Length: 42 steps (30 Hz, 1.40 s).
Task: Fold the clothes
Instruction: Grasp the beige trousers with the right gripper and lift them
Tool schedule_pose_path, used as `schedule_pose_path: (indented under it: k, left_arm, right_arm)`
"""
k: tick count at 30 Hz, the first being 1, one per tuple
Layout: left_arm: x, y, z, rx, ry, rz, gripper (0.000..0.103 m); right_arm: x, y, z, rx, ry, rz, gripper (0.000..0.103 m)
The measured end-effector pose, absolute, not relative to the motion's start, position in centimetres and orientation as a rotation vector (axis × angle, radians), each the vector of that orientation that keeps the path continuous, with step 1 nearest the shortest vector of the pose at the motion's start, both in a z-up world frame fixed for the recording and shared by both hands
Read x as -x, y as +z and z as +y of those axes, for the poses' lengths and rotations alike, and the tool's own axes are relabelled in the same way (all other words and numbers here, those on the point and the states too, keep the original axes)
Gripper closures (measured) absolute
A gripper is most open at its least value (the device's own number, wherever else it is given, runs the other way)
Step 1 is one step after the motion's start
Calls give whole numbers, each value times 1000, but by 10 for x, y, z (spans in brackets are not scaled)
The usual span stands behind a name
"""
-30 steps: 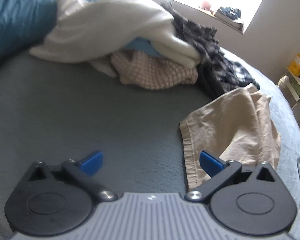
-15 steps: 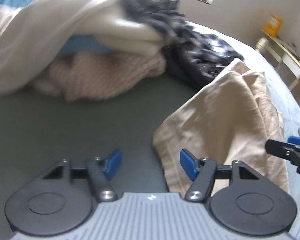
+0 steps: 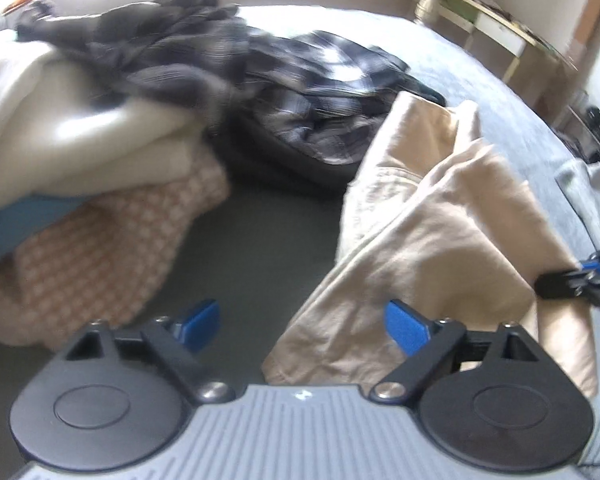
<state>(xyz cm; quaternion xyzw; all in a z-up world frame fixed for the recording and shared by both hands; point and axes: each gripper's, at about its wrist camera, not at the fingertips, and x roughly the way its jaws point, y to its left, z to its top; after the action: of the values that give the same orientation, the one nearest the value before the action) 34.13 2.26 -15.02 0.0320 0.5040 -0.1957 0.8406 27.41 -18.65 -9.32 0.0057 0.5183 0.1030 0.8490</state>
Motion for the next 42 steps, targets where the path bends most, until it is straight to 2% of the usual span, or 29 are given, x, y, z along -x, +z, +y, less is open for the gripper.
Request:
schedule_pose_path:
  k: [5,8,16,22,23,24,26,30,32,35,38,42]
  left_arm:
    - [-340,-152,-15,-168,-582,1140,23]
    - [-327,-150,-41,-198,-674,1191,23]
    - [-273,-138,-74,-64,-768,1331,23]
    - [-252,-137,-64,-80,-619,1370,23]
    - [-251,-137,-63,-72,-571,1373,23]
    - [-250,-136,-59,-64,-518,1374,23]
    - [-248,-130,-52,-49,-415,1371,23]
    - [-237,-107,-32,-9,-241,1365,23]
    - [-226,-91,-23,-5,-173,1352,22]
    - [-206,-68,-10,11,-79,1313,14]
    - [-198,-61,-3,47,-14,1297,14]
    - [-220,-68,-15,72,-33,1244,14]
  right_arm:
    - [-253,-76,-224,36,155,1173,99]
    - [-232,-75,-259,43,63,1235,99]
    - [-150,-120,-403,-52,-431,1452,97]
    - [-123,-69,-425,-165,-382,1222,92]
    - [-125,-61,-421,-161,-317,1183,82]
    - [-135,-59,-410,-132,-227,1162,65]
    - [-154,-62,-384,-71,-44,1132,44]
    - [-205,-89,-322,82,313,1091,25]
    - [-229,-108,-290,158,469,1094,24]
    - [-263,-142,-254,219,563,1178,24]
    - [-286,-183,-245,188,599,1415,24]
    - [-259,-184,-279,178,628,1556,43]
